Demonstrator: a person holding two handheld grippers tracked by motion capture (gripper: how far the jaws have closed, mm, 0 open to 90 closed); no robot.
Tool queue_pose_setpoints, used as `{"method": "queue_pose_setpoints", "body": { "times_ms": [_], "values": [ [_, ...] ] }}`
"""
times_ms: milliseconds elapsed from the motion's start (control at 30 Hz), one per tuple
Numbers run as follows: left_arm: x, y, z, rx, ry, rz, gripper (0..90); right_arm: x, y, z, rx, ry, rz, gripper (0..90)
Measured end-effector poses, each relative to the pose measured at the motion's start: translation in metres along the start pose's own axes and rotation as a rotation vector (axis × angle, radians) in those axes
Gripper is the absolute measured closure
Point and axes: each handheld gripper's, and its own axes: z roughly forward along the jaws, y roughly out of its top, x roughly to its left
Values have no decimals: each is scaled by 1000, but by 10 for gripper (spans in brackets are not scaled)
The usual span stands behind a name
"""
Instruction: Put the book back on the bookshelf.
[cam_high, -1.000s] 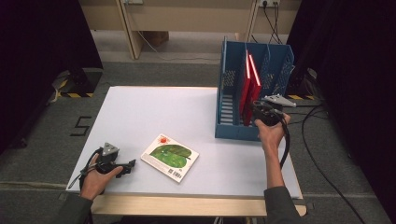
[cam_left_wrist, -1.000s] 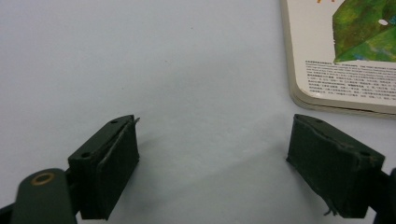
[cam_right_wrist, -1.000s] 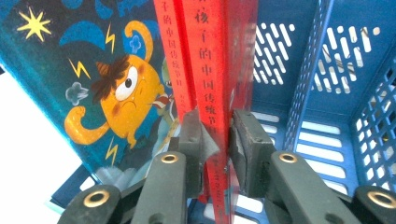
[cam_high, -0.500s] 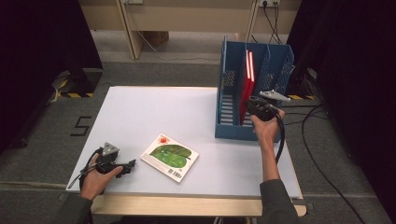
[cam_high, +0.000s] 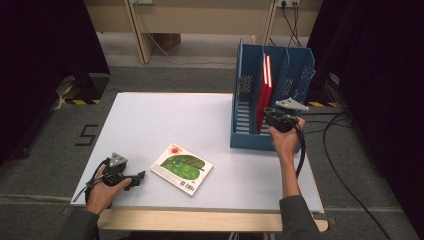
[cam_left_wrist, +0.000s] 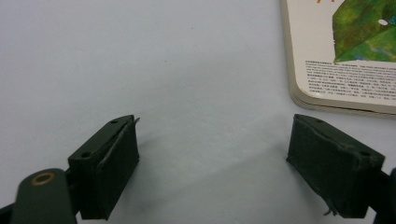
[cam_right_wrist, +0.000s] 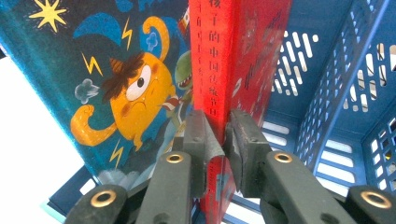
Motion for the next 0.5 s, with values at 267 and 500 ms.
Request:
{"method": "queue_pose_setpoints", "body": {
  "times_ms": [267, 500],
  "values": [
    [0, 0, 0, -3, 1, -1, 149, -3, 4, 9, -4, -1, 33, 779],
    [0, 0, 0, -5, 1, -1, 149, -4, 1, 5, 27, -2, -10, 800]
  ]
}}
